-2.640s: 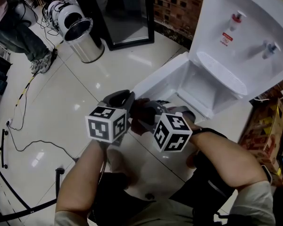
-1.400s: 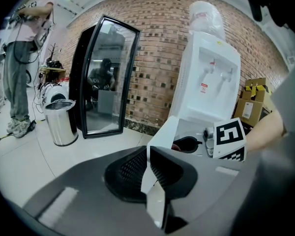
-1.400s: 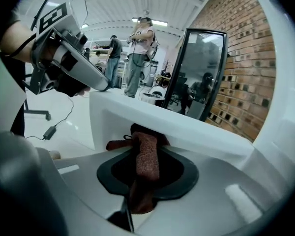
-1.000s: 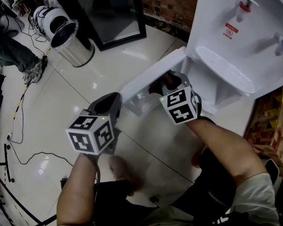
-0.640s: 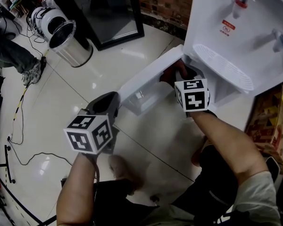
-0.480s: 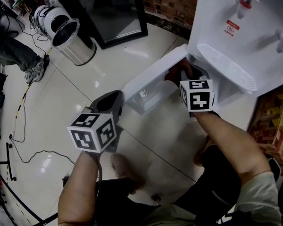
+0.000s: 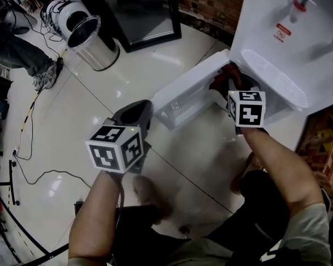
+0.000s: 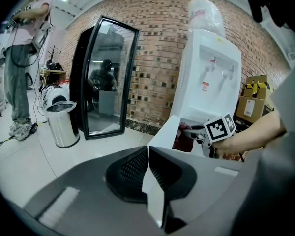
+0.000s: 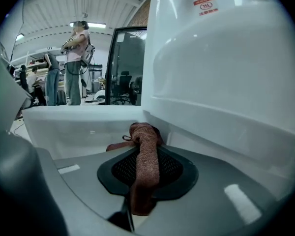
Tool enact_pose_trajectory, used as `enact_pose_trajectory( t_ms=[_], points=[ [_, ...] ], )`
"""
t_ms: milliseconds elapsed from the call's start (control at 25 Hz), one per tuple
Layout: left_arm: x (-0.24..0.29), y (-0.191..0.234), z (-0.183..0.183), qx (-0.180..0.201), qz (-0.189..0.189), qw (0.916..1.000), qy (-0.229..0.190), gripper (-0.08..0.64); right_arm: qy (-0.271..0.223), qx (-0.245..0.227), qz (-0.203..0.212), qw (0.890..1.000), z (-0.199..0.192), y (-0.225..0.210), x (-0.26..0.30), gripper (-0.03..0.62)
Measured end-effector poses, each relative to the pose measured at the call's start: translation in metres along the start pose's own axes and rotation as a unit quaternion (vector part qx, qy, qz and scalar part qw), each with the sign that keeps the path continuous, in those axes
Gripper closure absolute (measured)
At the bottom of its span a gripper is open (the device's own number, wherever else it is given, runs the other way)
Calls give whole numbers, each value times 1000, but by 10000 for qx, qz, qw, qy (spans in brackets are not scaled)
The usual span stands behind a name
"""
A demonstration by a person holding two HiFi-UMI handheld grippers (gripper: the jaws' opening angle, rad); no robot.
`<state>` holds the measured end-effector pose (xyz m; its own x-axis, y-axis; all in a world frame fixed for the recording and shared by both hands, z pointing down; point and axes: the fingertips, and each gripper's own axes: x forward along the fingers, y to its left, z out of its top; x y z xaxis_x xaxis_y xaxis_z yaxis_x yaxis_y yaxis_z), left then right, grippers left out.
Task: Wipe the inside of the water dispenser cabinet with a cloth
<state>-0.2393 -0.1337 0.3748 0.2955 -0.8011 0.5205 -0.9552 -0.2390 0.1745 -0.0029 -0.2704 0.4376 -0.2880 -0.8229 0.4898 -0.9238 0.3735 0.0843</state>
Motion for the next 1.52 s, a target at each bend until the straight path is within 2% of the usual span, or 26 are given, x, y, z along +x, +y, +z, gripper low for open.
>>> enact_pose_trajectory(
  t_ms=[80,200,360,480,640,760,800,880,1000,1240,1320,1440,1520],
  points=[
    [0,0,0,8,12,10000,-12,552,3,-179,275,9995,-2,15,-6,508],
    [1,1,1,35,43,10000,-21,553,-118,-589,908,9941,-4,53,-23,508],
    [3,2,2,62,93,9999,-42,554,-483,-1109,1881,9747,1,110,-56,506],
    [2,5,2,60,131,9999,-79,554,-755,-1445,2687,9493,5,156,-79,506],
    [1,4,2,24,116,9999,-122,555,-992,-2240,3530,9030,-5,208,-105,506],
    [1,4,3,24,117,9999,-122,555,-943,-2885,3946,8673,-25,238,-116,506],
    [1,5,3,22,128,9998,-120,555,-883,-3034,4029,8590,-32,246,-116,506],
    [1,6,4,9,152,9998,-124,557,-737,-3235,4102,8495,-43,257,-110,506],
    [1,6,5,-35,159,9998,-142,558,-528,-3418,4049,8464,-54,265,-93,506],
    [4,10,7,-72,201,9996,-191,560,-414,-3487,3864,8529,-59,269,-66,506],
    [5,12,9,-45,210,9996,-188,560,-399,-3446,3757,8594,-60,264,-59,506],
    [5,14,10,24,238,9996,-137,560,-323,-3263,3532,8762,-61,251,-45,506],
    [5,15,11,44,257,9996,-121,560,-293,-3149,3458,8834,-59,245,-36,506]
  ],
)
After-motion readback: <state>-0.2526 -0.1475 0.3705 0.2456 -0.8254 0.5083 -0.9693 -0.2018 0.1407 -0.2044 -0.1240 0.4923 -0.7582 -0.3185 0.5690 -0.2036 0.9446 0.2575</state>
